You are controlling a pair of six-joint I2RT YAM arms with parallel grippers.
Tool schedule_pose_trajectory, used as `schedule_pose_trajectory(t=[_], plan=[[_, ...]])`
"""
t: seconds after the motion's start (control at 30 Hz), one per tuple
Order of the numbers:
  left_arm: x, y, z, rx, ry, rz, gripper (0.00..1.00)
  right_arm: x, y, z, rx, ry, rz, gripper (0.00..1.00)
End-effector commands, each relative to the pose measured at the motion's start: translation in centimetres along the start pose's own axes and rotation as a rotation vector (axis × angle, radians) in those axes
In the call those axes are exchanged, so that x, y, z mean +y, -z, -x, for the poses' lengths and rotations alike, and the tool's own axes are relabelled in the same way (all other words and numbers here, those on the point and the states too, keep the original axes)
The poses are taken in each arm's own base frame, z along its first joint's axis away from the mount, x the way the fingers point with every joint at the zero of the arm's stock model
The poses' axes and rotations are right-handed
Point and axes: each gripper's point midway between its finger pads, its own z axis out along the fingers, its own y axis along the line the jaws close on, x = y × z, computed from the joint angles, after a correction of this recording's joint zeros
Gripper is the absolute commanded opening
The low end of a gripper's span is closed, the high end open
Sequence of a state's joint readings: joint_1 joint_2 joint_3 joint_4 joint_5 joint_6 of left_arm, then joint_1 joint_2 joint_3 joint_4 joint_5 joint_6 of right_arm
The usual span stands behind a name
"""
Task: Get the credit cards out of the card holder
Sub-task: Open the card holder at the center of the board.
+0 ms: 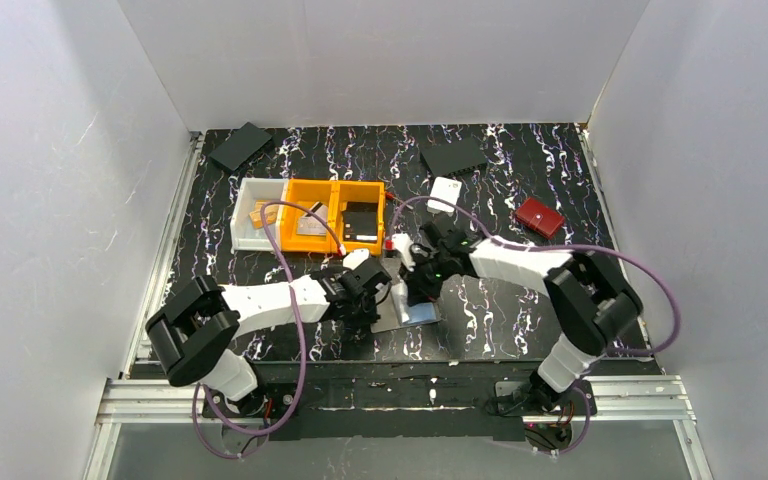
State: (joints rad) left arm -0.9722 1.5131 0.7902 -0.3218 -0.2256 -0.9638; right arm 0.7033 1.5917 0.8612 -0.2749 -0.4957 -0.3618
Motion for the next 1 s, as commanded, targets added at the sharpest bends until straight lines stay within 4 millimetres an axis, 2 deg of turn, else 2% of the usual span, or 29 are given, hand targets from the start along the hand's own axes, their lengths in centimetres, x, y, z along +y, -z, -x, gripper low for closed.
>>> schedule_pose_trajectory(t=[0.0,0.13,0.3,0.43,0.53,0.6,0.67,0.8,0.97], plan=[[0.9,-0.9,-1.8,0.039,0.001,-0.020,0.13,3.9,-1.9,4.4,-0.037,0.020,0.235,0.08],[0.5,-0.9,-1.8,0.025,0.033,-0.077,0.13,5.9,-2.5,5.5,-0.059,-0.031,0.376,0.10],[-0.2,-0.3,-1.2,-0.019,0.078,-0.164,0.16,5.9,-3.0,5.4,-0.074,-0.101,0.390,0.13],[0.4,0.7,-0.5,-0.071,0.081,-0.177,0.23,4.9,-1.0,6.1,-0.149,-0.098,0.348,0.24],[0.7,1.9,-0.1,-0.114,0.072,-0.212,0.33,5.2,1.1,6.0,-0.182,-0.021,0.352,0.32],[0.6,3.0,0.4,-0.146,0.065,-0.255,0.37,5.5,2.3,5.8,-0.191,0.011,0.351,0.34],[0.0,4.3,0.9,-0.177,0.048,-0.318,0.43,5.0,3.2,5.5,-0.200,0.047,0.311,0.36],[-2.1,7.4,1.9,-0.235,-0.001,-0.479,0.51,2.4,4.2,4.8,-0.232,-0.008,0.183,0.35],[-6.6,11.6,2.8,-0.234,-0.067,-0.704,0.48,-0.1,4.4,3.3,-0.224,-0.060,0.024,0.15]])
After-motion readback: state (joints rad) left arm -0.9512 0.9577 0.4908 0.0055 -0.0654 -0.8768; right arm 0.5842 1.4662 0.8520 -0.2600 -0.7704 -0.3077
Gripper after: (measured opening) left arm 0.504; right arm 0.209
